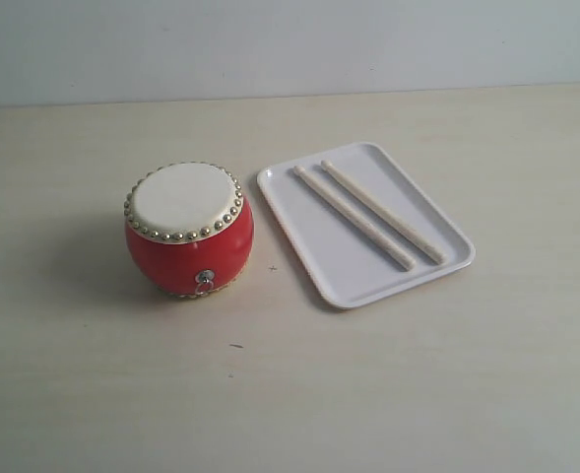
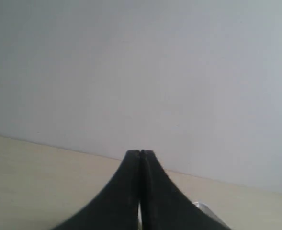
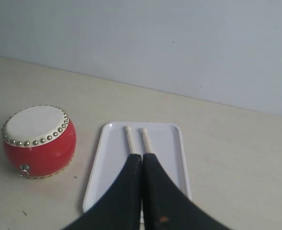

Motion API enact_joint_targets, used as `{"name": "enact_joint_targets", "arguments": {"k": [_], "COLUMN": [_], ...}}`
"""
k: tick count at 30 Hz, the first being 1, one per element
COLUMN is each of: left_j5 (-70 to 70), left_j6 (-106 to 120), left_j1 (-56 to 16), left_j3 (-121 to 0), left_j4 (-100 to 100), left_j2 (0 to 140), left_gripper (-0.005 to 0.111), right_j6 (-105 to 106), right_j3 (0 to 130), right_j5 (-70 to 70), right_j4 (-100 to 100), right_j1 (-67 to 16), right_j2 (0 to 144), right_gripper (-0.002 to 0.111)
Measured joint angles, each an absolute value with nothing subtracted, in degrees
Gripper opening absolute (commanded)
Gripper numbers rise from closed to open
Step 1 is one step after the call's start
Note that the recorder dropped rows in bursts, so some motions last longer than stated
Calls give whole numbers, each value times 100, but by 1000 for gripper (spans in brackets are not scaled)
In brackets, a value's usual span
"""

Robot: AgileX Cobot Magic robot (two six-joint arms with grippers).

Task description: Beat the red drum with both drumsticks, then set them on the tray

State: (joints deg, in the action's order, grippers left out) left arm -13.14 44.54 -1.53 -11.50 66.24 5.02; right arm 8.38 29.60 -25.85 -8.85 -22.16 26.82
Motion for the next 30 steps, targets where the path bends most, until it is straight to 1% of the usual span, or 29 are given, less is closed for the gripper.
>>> {"name": "enact_joint_targets", "arguments": {"k": [1,3,5,9,13,17,21,24,30], "left_j5": [-1314,-1314,-1314,-1314,-1259,-916,-841,-859,-795], "left_j6": [4454,4454,4454,4454,4454,4454,4424,3689,291], "left_j1": [122,438,583,608,608,608,608,608,608], "left_j3": [-921,-575,-285,-25,-14,-14,-14,-14,-14], "left_j4": [6624,6624,6624,6624,6761,7199,7165,6106,2080], "left_j2": [288,56,33,33,33,33,33,33,33], "left_gripper": [0,0,0,0,0,0,0,0,0], "right_j6": [838,838,838,838,825,825,825,825,825], "right_j3": [2960,2960,2960,2960,2960,2960,2960,2960,2960], "right_j5": [-2585,-2585,-2585,-2585,-2585,-2585,-2585,-2585,-2585], "right_j4": [-885,-885,-895,-909,-909,-909,-909,-909,-909], "right_j1": [-2216,-2216,-2216,-2216,-2216,-2216,-2216,-2216,-2216], "right_j2": [2682,2682,2682,2672,2672,2672,2672,2672,2672], "right_gripper": [0,0,0,0,0,0,0,0,0]}}
